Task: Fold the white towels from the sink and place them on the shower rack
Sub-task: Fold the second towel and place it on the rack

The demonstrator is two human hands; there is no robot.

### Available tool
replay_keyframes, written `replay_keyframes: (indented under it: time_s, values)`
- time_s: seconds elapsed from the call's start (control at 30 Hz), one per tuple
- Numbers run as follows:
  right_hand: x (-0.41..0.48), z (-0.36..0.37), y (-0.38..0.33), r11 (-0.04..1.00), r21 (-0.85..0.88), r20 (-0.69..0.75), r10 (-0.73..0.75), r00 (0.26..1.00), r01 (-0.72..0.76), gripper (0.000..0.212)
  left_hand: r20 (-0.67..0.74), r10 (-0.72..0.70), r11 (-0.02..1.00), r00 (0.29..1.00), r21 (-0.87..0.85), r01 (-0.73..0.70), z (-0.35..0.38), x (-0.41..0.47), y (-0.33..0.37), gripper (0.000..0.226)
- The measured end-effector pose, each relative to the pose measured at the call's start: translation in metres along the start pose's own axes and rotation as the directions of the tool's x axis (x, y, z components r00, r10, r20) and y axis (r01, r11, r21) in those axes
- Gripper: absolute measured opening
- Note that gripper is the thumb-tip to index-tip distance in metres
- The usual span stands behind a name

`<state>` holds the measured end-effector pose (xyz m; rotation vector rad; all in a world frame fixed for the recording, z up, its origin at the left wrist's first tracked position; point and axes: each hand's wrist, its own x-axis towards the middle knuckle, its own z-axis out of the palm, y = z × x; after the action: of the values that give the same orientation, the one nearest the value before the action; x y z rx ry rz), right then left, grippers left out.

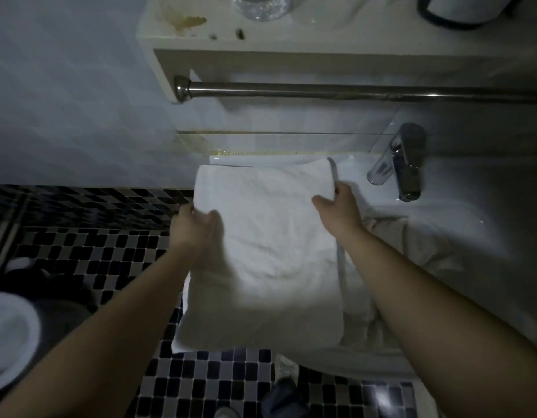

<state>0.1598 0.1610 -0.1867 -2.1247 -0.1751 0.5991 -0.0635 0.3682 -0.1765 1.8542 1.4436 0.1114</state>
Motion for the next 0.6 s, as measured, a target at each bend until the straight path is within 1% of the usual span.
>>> replay_keyframes:
  time_s: [0.07,0.1,0.17,0.23,0.27,0.3,0.33,0.4,0.43,0.47,0.53,0.6]
  values:
    - [-0.013,0.001,0.01,0.999,0.04,-0.036,0.032,0.999,-0.031,0.049,-0.003,-0.035,0.999,0.999,0.004,0.035,0.004,-0.016,-0.018,0.06]
    - [-0.019,0.004,0.016,0.992,0.092,-0.027,0.087,0.996,-0.084,0.053,-0.005,-0.045,0.999,0.999,0.009,0.045,0.005,-0.024,-0.025,0.059]
    - [-0.034,0.009,0.029,0.955,0.194,0.054,0.217,0.975,-0.224,0.061,-0.006,-0.055,0.998,0.998,0.011,0.055,0.007,-0.037,-0.035,0.056]
    - [-0.049,0.011,0.038,0.926,0.219,0.156,0.277,0.948,-0.307,0.061,0.014,-0.062,0.998,0.998,0.01,0.062,0.007,-0.044,-0.039,0.052]
    - [-0.052,0.01,0.041,0.923,0.223,0.192,0.273,0.943,-0.313,0.056,0.024,-0.064,0.998,0.998,0.008,0.064,0.007,-0.045,-0.039,0.049]
    - [-0.056,0.008,0.042,0.927,0.234,0.199,0.248,0.948,-0.292,0.049,0.024,-0.057,0.998,0.998,0.001,0.057,0.005,-0.046,-0.04,0.046]
    - [-0.057,0.005,0.041,0.936,0.254,0.174,0.205,0.963,-0.245,0.04,0.011,-0.041,0.999,0.999,-0.015,0.041,0.002,-0.046,-0.04,0.043]
    - [-0.058,-0.003,0.035,0.946,0.3,0.076,0.105,0.992,-0.123,0.021,-0.051,-0.005,0.997,0.999,-0.076,0.001,-0.004,-0.043,-0.041,0.04]
    - [-0.058,-0.005,0.03,0.946,0.316,0.037,0.067,0.997,-0.075,0.015,-0.07,0.004,0.994,0.998,-0.11,-0.012,-0.008,-0.04,-0.04,0.04]
    - [-0.06,-0.007,0.029,0.945,0.323,0.021,0.047,0.999,-0.052,0.013,-0.061,-0.007,0.991,0.998,-0.137,-0.002,-0.009,-0.04,-0.042,0.041]
    - [-0.062,-0.004,0.029,0.942,0.323,0.072,0.071,0.995,-0.091,0.017,0.004,-0.062,0.991,0.998,-0.115,0.062,-0.009,-0.036,-0.044,0.048]
    - [-0.072,0.001,0.039,0.929,0.278,0.23,0.181,0.956,-0.243,0.028,0.06,-0.133,0.99,0.989,-0.03,0.135,-0.006,-0.041,-0.049,0.054]
